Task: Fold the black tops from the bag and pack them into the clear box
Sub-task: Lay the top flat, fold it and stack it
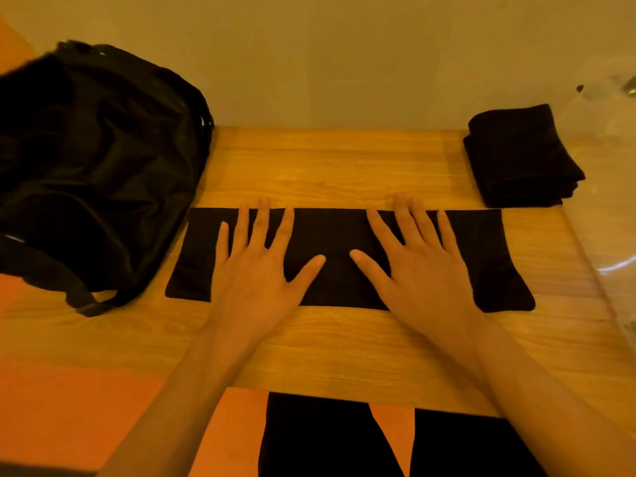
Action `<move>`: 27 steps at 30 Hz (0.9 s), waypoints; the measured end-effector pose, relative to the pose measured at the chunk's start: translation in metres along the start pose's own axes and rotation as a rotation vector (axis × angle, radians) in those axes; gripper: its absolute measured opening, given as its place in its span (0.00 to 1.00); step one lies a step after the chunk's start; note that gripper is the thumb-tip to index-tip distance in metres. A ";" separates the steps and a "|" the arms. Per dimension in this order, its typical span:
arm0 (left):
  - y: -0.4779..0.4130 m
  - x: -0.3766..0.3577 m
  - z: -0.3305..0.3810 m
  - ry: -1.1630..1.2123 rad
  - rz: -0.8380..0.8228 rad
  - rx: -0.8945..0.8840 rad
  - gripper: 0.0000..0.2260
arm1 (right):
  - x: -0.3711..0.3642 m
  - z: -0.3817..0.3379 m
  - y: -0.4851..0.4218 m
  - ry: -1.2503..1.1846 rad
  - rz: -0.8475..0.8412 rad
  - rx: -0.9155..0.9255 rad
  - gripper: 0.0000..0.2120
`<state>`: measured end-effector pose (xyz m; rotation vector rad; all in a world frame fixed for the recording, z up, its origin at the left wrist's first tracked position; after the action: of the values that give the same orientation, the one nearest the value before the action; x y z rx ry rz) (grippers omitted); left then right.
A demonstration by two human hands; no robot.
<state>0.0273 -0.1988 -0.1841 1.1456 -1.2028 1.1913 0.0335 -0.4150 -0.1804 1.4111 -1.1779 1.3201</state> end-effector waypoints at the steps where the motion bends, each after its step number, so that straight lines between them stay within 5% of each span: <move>1: 0.000 0.000 -0.001 0.001 -0.004 -0.004 0.41 | 0.000 0.001 0.002 0.000 0.009 -0.007 0.36; 27: -0.006 0.004 -0.047 0.001 0.038 0.059 0.42 | 0.016 0.068 0.038 0.022 -0.112 -0.217 0.38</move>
<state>0.0354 -0.1524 -0.1824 1.1699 -1.1998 1.2631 0.0097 -0.4904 -0.1703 1.2833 -1.1726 1.0930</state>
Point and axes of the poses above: each hand's wrist, its own y-axis away from the middle knuckle, its own x-axis out of the back of the hand, z = x × y, the point moved 4 cm from there along -y, towards the middle knuckle, and after that the axes turned 2 degrees about z, right-handed, at the moved point
